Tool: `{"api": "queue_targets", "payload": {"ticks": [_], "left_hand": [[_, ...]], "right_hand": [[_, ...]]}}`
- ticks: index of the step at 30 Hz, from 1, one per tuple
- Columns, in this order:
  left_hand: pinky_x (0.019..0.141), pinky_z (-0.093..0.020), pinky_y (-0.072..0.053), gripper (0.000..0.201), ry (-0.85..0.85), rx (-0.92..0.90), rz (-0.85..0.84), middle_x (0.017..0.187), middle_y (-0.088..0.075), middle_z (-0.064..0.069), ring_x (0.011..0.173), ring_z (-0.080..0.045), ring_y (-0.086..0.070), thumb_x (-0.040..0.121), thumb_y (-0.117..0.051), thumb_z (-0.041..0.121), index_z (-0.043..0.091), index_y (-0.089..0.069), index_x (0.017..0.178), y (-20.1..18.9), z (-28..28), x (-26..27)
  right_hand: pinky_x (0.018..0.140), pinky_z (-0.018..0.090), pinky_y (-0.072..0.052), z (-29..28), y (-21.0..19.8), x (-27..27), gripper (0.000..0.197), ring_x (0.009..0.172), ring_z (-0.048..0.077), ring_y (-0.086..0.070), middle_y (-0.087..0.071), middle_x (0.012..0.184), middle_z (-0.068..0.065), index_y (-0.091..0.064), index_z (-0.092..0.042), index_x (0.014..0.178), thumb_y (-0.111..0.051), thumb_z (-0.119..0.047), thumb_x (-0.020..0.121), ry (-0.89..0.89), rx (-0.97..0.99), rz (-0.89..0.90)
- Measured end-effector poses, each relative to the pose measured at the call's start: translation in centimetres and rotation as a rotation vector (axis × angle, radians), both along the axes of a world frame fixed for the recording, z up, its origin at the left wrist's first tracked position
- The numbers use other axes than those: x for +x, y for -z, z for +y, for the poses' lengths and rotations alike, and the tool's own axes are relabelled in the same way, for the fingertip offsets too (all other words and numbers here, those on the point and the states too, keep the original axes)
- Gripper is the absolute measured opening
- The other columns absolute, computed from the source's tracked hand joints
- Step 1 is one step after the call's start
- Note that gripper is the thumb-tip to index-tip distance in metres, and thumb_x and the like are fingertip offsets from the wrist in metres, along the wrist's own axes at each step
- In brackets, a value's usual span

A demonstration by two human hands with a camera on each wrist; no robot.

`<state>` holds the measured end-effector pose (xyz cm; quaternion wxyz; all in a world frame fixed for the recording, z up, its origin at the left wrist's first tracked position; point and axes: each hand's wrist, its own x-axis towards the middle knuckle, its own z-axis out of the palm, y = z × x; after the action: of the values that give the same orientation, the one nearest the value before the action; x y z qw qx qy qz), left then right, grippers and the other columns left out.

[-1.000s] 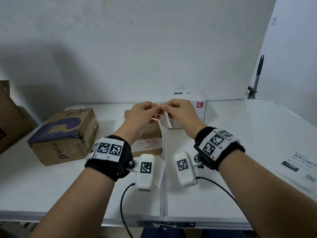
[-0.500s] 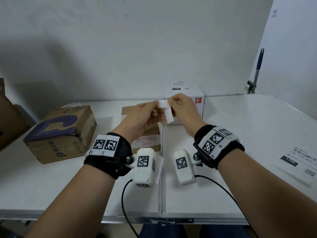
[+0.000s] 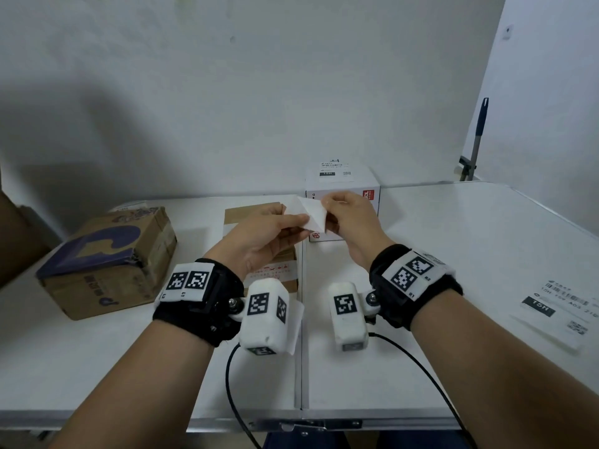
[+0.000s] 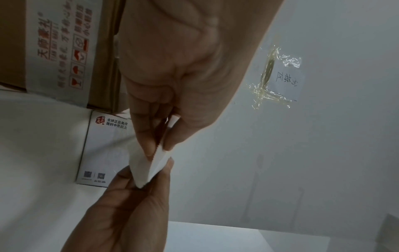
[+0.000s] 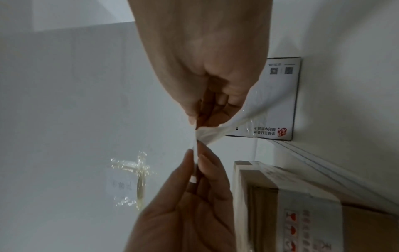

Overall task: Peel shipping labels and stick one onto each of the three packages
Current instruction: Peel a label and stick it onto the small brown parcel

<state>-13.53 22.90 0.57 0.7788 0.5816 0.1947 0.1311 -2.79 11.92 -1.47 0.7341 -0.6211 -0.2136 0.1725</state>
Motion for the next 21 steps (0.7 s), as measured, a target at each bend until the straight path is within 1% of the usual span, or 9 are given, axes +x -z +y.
{"api": "queue_targets", "payload": {"ticks": [2, 5, 7, 9, 11, 14, 16, 18, 21], "left_hand": [[0.063, -0.021, -0.058, 0.029, -0.016, -0.011, -0.014, 0.095, -0.069, -0.018, 0.072, -0.018, -0.071, 0.085, -0.065, -0.004, 0.002, -0.056, 0.112, 0.1, -0.1, 0.0], [0.062, -0.021, -0.058, 0.032, -0.072, -0.007, -0.035, 0.089, -0.069, -0.015, 0.068, -0.016, -0.071, 0.085, -0.065, -0.003, 0.002, -0.055, 0.115, 0.0, -0.2, 0.0], [0.061, -0.021, -0.058, 0.028, -0.098, -0.023, -0.049, 0.085, -0.069, -0.014, 0.066, -0.017, -0.071, 0.085, -0.065, -0.003, 0.005, -0.055, 0.11, -0.1, -0.3, 0.0], [0.059, -0.022, -0.059, 0.025, -0.133, -0.039, -0.069, 0.078, -0.07, -0.012, 0.062, -0.018, -0.071, 0.086, -0.063, -0.004, 0.006, -0.053, 0.107, -0.3, -0.3, 0.0], [0.062, -0.022, -0.059, 0.025, -0.146, -0.023, -0.079, 0.082, -0.07, -0.013, 0.062, -0.018, -0.071, 0.086, -0.064, -0.003, 0.006, -0.052, 0.107, -0.3, -0.3, 0.0], [0.061, -0.021, -0.058, 0.025, -0.121, 0.001, -0.086, 0.086, -0.069, -0.015, 0.067, -0.018, -0.071, 0.085, -0.065, -0.002, 0.005, -0.054, 0.106, -0.2, -0.6, -0.1], [0.059, -0.018, -0.056, 0.023, -0.107, -0.003, -0.099, 0.079, -0.068, -0.012, 0.066, -0.017, -0.07, 0.085, -0.066, -0.003, 0.005, -0.054, 0.103, -0.2, -0.7, -0.1], [0.059, -0.018, -0.056, 0.022, -0.086, -0.013, -0.097, 0.081, -0.068, -0.013, 0.066, -0.016, -0.069, 0.085, -0.066, -0.003, 0.006, -0.054, 0.101, -0.2, -0.5, -0.2], [0.057, -0.018, -0.055, 0.014, -0.033, -0.013, -0.065, 0.085, -0.068, -0.015, 0.064, -0.014, -0.068, 0.084, -0.065, -0.003, 0.005, -0.054, 0.086, -0.1, 0.1, -0.5]], "right_hand": [[0.073, 0.034, -0.056, -0.1, 0.0, 0.0, 0.006, 0.075, 0.023, -0.064, -0.066, 0.089, 0.012, -0.057, -0.008, 0.098, -0.057, -0.013, 0.094, -0.014, 0.025, 0.091], [0.084, 0.037, -0.055, 0.1, 0.0, -0.1, 0.039, 0.086, 0.026, -0.067, -0.071, 0.1, 0.015, -0.061, -0.004, 0.11, -0.057, -0.039, 0.093, -0.103, -0.025, 0.083], [0.08, 0.033, -0.052, 0.1, -0.2, -0.5, 0.059, 0.084, 0.022, -0.066, -0.071, 0.1, 0.014, -0.064, -0.004, 0.113, -0.054, -0.057, 0.087, -0.192, -0.041, 0.072], [0.078, 0.031, -0.048, 0.1, -0.1, -0.8, 0.067, 0.082, 0.019, -0.063, -0.071, 0.095, 0.012, -0.067, -0.005, 0.111, -0.054, -0.064, 0.083, -0.231, -0.062, 0.037], [0.077, 0.031, -0.049, 0.1, 0.0, -1.0, 0.049, 0.082, 0.019, -0.06, -0.069, 0.088, 0.008, -0.067, -0.005, 0.103, -0.059, -0.051, 0.087, -0.192, -0.076, -0.023], [0.077, 0.034, -0.051, 0.2, -0.2, -1.3, 0.02, 0.08, 0.019, -0.06, -0.067, 0.089, 0.007, -0.065, -0.009, 0.095, -0.059, -0.029, 0.093, -0.078, -0.054, -0.07], [0.076, 0.034, -0.052, 0.3, -0.3, -1.2, 0.017, 0.079, 0.016, -0.061, -0.066, 0.092, 0.005, -0.063, -0.012, 0.096, -0.055, -0.027, 0.095, -0.029, -0.06, -0.114], [0.073, 0.031, -0.051, 0.3, -0.3, -1.2, 0.016, 0.078, 0.015, -0.06, -0.065, 0.091, 0.003, -0.06, -0.013, 0.095, -0.052, -0.026, 0.097, -0.004, -0.085, -0.178], [0.066, 0.026, -0.049, 0.0, -0.1, -1.1, 0.015, 0.079, 0.015, -0.059, -0.064, 0.092, 0.003, -0.059, -0.015, 0.09, -0.051, -0.025, 0.097, -0.004, -0.086, -0.196]]}}
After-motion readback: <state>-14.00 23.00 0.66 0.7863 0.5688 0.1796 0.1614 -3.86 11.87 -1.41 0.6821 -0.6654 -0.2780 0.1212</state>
